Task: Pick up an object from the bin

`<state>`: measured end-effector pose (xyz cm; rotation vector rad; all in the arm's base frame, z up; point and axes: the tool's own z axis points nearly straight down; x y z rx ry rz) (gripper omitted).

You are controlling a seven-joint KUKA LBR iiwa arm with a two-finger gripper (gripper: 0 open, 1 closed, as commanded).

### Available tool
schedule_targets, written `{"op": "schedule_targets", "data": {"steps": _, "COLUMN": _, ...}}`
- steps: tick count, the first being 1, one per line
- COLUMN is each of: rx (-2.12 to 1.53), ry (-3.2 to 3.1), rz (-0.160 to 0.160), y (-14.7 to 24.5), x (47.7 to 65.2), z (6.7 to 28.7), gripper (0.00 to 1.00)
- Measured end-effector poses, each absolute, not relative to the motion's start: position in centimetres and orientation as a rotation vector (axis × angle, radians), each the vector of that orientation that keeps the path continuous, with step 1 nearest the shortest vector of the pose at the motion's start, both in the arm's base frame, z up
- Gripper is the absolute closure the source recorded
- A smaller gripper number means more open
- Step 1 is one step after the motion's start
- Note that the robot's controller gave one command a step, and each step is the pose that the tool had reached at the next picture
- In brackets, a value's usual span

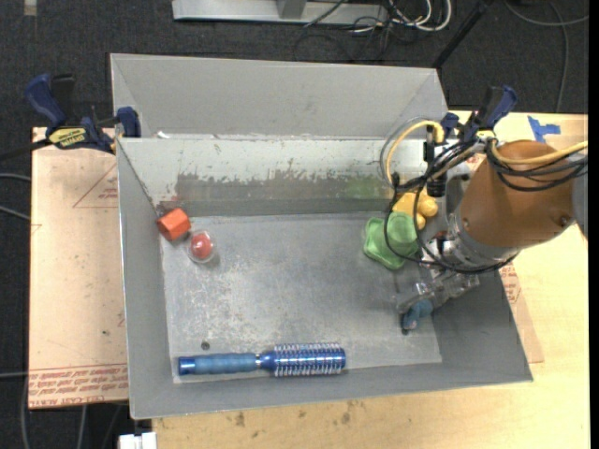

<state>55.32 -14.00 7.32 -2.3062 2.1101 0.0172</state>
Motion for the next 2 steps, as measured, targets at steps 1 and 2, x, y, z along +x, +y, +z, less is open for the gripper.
{"op": "schedule_targets", "data": {"steps": 1, "rx": -2.312, "ry": 2.112, "rz": 0.001, "y": -14.4, "x": 55.5, "z": 7.9, "gripper": 1.00}}
{"op": "schedule_targets", "data": {"steps": 2, "rx": -2.351, "ry": 2.074, "rz": -0.009, "y": -12.8, "x": 53.7, "z": 20.1, "gripper": 1.00}}
